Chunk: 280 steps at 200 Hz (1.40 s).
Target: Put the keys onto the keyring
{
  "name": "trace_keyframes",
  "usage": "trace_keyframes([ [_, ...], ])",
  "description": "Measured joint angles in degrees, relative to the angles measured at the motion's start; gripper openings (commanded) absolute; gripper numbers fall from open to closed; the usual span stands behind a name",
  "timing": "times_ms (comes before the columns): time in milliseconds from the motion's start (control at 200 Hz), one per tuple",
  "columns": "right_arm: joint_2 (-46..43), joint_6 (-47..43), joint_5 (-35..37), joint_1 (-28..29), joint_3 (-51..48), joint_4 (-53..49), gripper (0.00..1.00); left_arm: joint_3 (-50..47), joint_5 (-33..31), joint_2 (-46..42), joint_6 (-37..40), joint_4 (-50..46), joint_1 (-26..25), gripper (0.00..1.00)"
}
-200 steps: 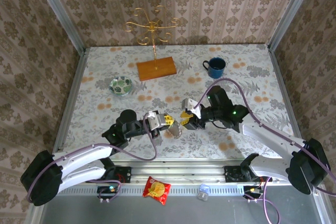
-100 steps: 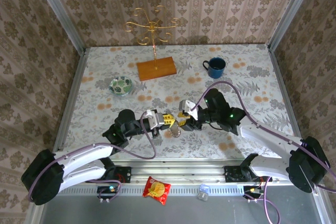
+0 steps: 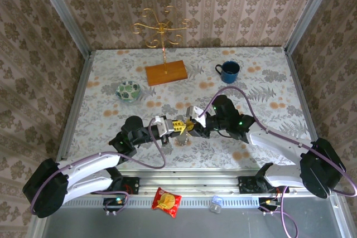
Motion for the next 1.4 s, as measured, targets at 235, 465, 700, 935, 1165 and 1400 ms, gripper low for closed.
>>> trace_keyframes([
  [235, -1.4, -1.97, 1.9, 0.0, 0.0, -1.92, 0.01, 0.0, -0.7, -0.42, 0.04, -0.48, 0.07, 0.0],
  [465, -2.27, -3.5, 2.84, 0.2, 0.02, -3.37, 0.0, -0.07, -1.14, -1.11, 0.04, -0.7, 0.07, 0.0],
  [700, -4.46, -5.16, 5.42, 0.22, 0.04, -4.24, 0.0, -0.7, -1.68, -1.88, 0.04, -0.74, 0.33, 0.0],
  [935, -7.54, -8.09, 7.19, 0.66, 1.4, -8.0, 0.0, -0.94, -1.68, -1.88, 0.04, -0.83, 0.37, 0.0],
  [1165, -7.54, -10.01, 8.92, 0.76, 3.06, -10.97, 0.0, -0.79, -1.62, -0.83, 0.2, -0.81, 0.37, 0.0],
  [1400, -7.52, -12.07, 10.6, 1.29, 6.16, -14.58, 0.0, 0.02, -2.19, 0.13, 0.92, -0.83, 0.37, 0.12],
])
